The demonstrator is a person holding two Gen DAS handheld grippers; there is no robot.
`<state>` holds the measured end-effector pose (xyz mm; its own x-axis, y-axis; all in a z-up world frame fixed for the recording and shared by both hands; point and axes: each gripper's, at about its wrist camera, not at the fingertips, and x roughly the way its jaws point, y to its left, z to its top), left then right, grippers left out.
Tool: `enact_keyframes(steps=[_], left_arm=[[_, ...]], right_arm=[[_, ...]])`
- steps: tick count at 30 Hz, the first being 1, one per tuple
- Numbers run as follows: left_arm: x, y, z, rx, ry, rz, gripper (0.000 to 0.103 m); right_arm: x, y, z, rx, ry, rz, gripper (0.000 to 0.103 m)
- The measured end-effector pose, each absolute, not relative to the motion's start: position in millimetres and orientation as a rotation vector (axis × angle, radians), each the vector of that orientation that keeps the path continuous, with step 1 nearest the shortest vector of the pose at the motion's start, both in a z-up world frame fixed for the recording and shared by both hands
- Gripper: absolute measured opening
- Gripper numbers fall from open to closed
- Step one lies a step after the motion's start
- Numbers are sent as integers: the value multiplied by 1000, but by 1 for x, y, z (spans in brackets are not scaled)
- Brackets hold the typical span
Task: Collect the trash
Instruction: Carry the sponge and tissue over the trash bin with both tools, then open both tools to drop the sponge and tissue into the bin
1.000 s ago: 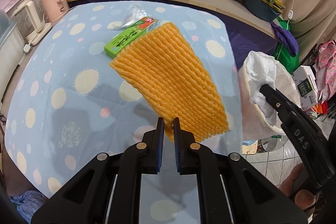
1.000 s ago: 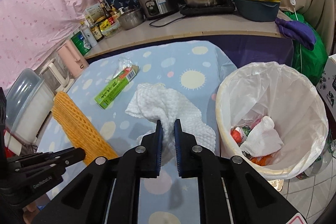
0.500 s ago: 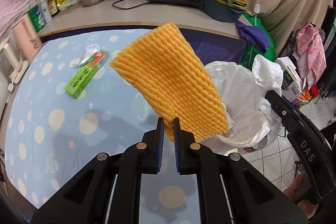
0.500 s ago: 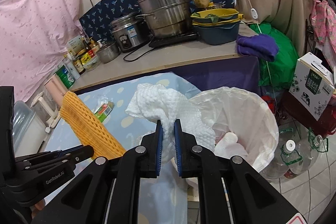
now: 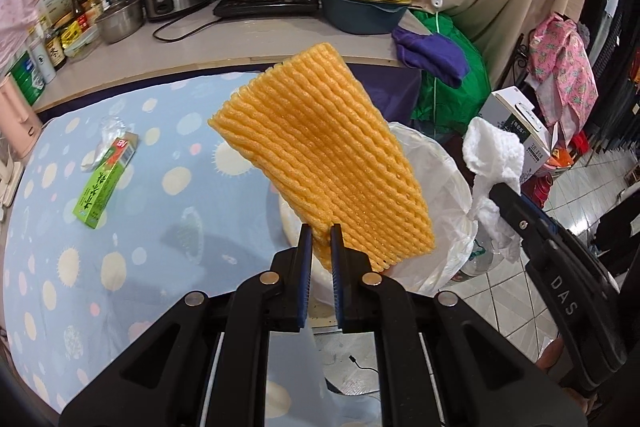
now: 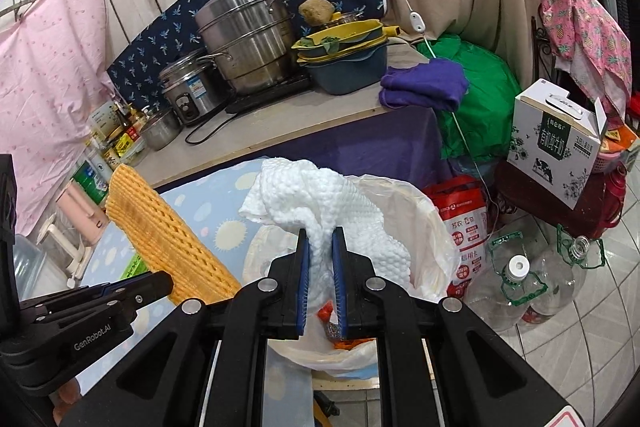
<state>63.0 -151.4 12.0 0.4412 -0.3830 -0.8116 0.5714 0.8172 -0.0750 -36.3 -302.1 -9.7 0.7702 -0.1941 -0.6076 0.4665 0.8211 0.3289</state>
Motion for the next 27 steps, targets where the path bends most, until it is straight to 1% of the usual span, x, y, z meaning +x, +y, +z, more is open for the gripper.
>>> enact_keyframes(steps=[9,21,25,27], left_arm=[[72,-179,1,253,954,-613,9],[91,-190,-15,264,985,-598,10],[94,-191,-16,256,983,-594,12],[94,-191,-16,256,974,-594,12]], right_arm=[[-25,-313,-24,500,621,-389,11],[-4,-314,-33,498,643,-389,13],[0,-316,-33,498,641,-396,17],[0,-317,-32,501,634,-402,25]])
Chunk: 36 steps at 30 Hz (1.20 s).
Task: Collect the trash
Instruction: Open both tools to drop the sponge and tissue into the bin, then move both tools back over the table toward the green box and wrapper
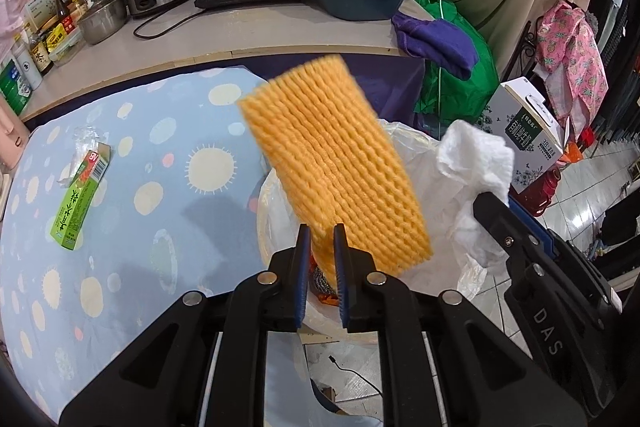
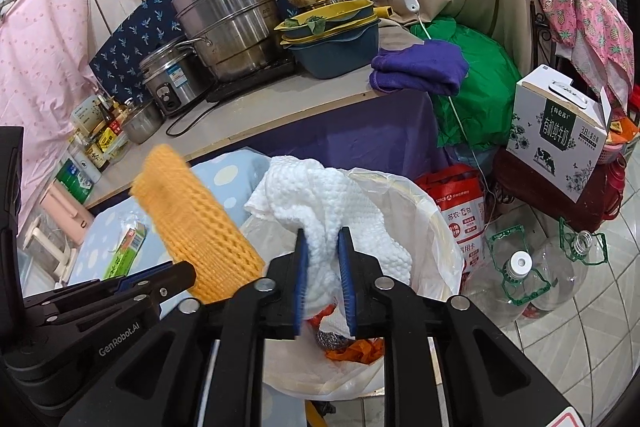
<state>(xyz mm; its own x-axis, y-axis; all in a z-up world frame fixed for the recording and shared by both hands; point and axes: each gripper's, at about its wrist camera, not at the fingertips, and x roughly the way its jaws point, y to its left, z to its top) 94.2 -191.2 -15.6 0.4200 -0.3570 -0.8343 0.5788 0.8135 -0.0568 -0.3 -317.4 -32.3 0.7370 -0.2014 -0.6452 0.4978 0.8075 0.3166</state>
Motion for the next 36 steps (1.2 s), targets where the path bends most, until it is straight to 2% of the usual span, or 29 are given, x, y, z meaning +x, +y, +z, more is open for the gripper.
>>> enact_keyframes(steps=[1,2,4,9,12,18,22,31,36], left_arm=[[94,-192,-16,258,969,-589,18],[95,-192,-15,258,966,-585,27],[95,-191,-14,251,958,-576,40],[96,-189,-11,245,950,-571,41],[97,-187,-9,239,953,-569,42],[97,-181,-6,229,949,-564,43],[96,-174,-2,216,938,-556,49],[99,-153,4,185,926,-535,50],[103,-132,8,154,918,-505,56]], right_arm=[[0,-318,-31,502,628,-408,34],[-1,-318,-30,502,619,-413,38],[-2,-319,-28,503,612,-417,39],[-4,-318,-22,497,597,-422,41],[-5,-316,-19,492,587,-423,47],[-5,-312,-13,485,578,-420,49],[-6,-307,-9,478,572,-419,53],[-1,-289,0,449,571,-396,54],[4,-272,4,433,572,-374,55]])
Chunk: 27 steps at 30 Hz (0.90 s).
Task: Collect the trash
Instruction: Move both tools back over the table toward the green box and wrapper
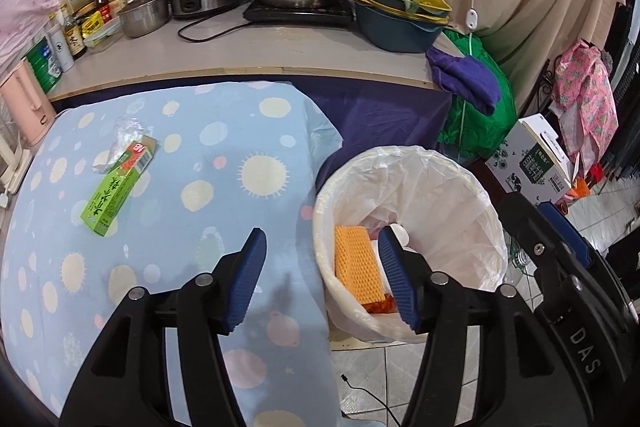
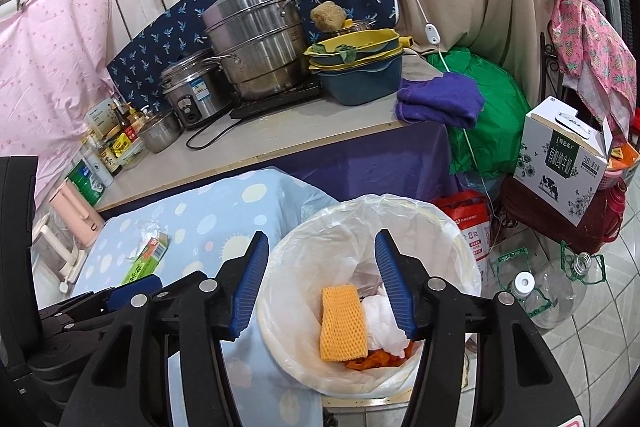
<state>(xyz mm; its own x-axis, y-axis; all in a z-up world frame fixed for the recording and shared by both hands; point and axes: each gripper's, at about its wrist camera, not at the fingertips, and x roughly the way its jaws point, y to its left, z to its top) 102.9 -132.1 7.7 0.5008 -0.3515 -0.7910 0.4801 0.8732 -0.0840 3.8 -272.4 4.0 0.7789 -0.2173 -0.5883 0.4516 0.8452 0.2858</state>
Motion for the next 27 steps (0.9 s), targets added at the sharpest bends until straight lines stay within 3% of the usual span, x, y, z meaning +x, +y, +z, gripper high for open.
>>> enact_keyframes(steps=[16,27], left_arm=[[129,-28,0,47,918,-332,76],[164,57,-28,35,949,-182,80]], right_arm=[[40,-197,6,373,614,-250,65],[84,-135,-10,324,689,-149,65]])
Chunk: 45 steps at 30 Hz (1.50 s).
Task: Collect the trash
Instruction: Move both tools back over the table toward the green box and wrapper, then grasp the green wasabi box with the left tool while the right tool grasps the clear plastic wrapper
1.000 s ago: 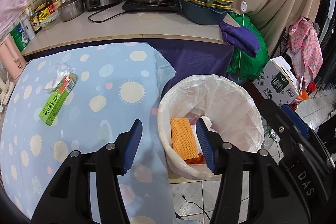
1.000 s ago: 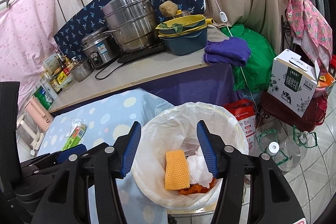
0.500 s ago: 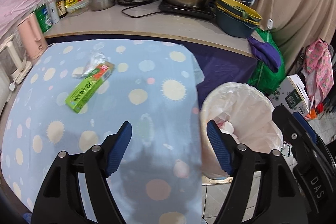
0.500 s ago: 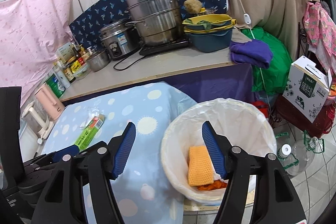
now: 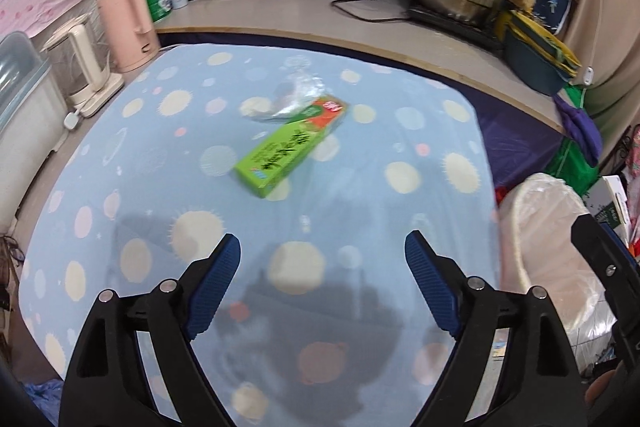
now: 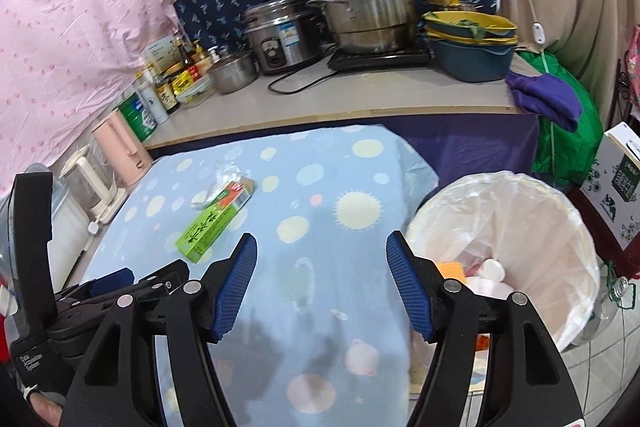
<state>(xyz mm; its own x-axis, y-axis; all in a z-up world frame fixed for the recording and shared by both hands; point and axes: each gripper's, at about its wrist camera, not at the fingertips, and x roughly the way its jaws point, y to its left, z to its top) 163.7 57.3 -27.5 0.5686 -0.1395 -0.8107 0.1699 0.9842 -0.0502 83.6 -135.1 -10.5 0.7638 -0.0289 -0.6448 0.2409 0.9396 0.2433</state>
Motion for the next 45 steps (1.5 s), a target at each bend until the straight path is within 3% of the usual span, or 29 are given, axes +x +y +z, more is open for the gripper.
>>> enact_keyframes(steps=[10,30,33,35,38,45], left_arm=[[202,110,-59,84,947,-142,87],[288,100,-118,131,955,-262,87],[294,97,-123,122,964,-280,78],[296,95,-128,103,984,-301,64],[295,95,-130,89,989,-304,55],[274,102,-120,63,981,-312,52]], right_arm=[[134,-88,-39,279,774,-85,65],[226,-77,-76,288,845,-81,65],[230,-78,-80,289,850,-84,65],[232,-78,-82,288,855,-85,65],[233,-77,-83,288,858,-85,65],[233,-73,-83,282,862,-73,65]])
